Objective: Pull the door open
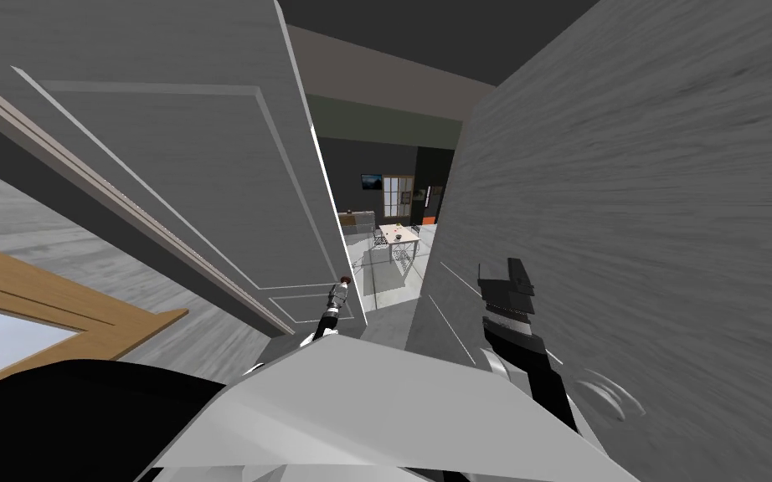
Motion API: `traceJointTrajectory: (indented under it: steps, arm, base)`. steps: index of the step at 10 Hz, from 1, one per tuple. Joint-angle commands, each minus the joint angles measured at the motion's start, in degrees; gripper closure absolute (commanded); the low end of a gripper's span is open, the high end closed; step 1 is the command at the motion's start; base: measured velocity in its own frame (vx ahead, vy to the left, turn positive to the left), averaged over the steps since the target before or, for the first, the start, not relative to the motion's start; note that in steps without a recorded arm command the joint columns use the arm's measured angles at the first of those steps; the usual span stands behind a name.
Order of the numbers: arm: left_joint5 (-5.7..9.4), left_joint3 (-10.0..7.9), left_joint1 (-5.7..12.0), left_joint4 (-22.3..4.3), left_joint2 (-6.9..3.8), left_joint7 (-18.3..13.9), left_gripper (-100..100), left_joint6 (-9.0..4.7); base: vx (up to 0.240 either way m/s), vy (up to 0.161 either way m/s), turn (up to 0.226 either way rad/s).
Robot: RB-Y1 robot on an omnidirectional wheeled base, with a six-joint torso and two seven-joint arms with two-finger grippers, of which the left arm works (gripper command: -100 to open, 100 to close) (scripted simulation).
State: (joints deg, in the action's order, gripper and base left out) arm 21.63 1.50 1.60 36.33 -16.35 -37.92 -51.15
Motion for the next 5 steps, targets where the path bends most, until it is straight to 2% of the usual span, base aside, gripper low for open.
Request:
traceJointTrajectory:
  steps: [1,2,4,5]
  arm:
    - [1.45,0.26,0.39,0.1,0.51,-2.9,-100,0.18]
    - [1.45,0.26,0.39,0.1,0.51,-3.3,-100,0.18]
    - [3.52,0.6,0.76,0.6,1.28,-7.0,-100,0.59]
    - [3.52,0.6,0.76,0.6,1.28,-7.5,-100,0.59]
  base:
    - [-0.06,0.024,-0.097]
    - [-0.051,0.019,-0.026]
    - [-0.069,0.029,-0.063]
    - [-0.063,0.021,-0.044]
